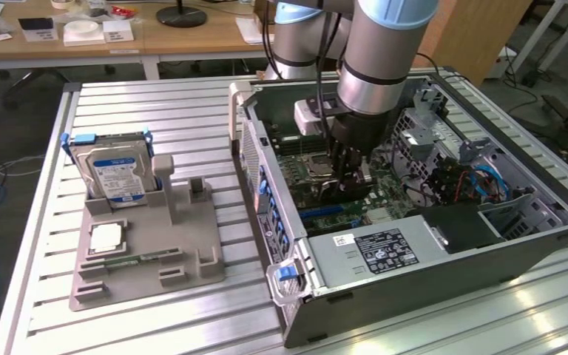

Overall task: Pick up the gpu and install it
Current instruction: 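Insert the gpu into the slot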

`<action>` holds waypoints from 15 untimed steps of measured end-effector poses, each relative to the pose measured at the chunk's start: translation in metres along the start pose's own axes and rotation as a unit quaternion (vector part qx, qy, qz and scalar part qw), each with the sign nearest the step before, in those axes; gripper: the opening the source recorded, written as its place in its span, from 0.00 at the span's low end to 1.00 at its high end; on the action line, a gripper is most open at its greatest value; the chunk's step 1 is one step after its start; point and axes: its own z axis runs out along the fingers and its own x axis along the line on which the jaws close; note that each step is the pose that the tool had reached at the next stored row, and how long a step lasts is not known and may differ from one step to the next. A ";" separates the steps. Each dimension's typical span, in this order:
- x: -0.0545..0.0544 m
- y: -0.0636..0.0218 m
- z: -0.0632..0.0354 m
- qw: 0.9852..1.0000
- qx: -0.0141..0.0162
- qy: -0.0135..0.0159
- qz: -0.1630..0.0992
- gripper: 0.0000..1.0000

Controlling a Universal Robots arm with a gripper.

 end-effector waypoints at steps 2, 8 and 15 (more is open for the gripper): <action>0.000 0.0009 0.0000 1.000 0.000 0.000 0.000 0.27; 0.000 0.0035 -0.0001 1.000 0.000 0.000 0.000 0.27; 0.000 0.0059 0.0040 1.000 0.003 0.000 0.000 0.27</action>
